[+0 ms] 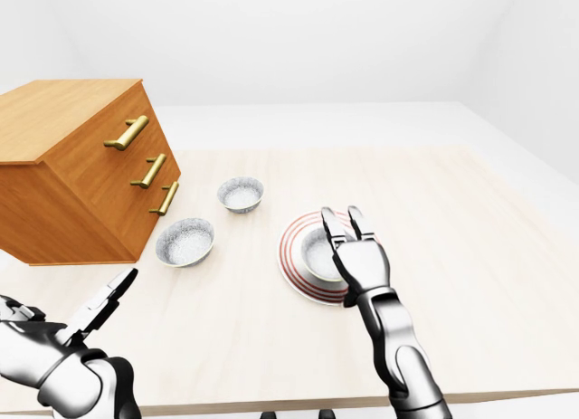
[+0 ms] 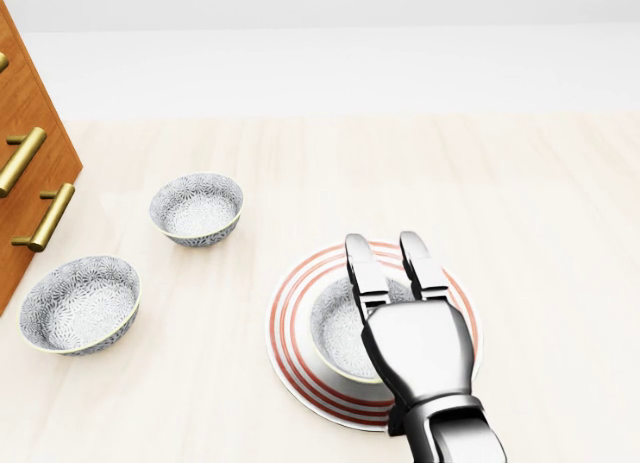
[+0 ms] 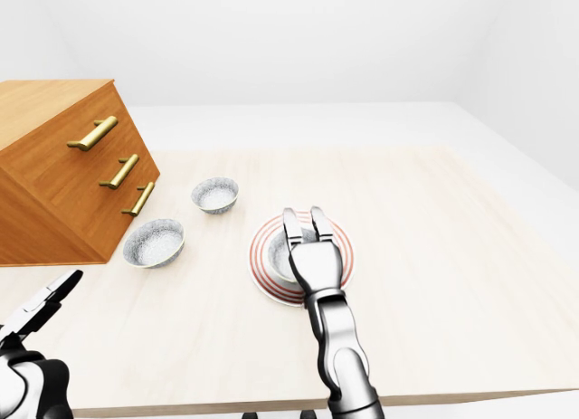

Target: Put the bowl at the front on the plate.

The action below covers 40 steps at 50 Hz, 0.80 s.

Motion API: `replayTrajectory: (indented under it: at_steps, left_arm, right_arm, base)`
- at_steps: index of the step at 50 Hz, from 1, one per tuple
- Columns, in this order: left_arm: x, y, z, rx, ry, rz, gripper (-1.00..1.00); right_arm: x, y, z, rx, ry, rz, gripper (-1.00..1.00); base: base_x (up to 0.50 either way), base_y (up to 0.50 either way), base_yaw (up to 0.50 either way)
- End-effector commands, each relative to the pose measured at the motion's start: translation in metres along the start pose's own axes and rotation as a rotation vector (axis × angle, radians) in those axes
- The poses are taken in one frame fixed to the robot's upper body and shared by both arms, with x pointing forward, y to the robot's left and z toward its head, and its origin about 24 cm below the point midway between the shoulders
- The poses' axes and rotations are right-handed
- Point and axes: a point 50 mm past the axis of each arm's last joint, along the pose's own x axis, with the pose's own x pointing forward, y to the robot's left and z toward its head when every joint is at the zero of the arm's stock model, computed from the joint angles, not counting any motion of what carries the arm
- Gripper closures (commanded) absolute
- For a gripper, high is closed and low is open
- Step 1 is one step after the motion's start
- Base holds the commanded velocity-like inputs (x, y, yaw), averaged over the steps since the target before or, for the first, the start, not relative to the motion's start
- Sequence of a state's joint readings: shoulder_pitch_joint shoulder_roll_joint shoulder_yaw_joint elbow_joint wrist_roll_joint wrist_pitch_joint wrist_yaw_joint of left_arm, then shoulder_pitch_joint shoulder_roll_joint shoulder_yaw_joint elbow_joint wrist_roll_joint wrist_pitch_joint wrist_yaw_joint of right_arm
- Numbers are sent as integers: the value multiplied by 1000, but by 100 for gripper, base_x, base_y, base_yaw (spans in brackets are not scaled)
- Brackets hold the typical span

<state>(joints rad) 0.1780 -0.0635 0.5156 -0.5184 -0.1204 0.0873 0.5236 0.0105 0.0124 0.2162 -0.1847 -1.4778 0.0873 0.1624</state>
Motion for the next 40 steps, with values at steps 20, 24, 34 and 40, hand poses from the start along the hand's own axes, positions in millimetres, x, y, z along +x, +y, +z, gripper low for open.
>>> replayTrajectory:
  at_steps: [20,24,34,40]
  left_arm:
    - [1,-2,-3,5,10,-4,-100]
    - [1,-2,-6,10,20,-5,-100]
    - [0,-2,-8,17,29,-8,-100]
    - [1,-3,-9,19,29,-13,-100]
  right_arm:
    - [-1,-58,12,-95,12,-117,-100]
    - [-2,-71,16,-113,15,-150,-100]
    - [-2,-100,21,-153,48,-190,-100]
    - [-2,-112,26,-162,56,-204,-100]
  base:
    - [0,0,0]
    - [0,0,0]
    - [0,0,0]
    - [0,0,0]
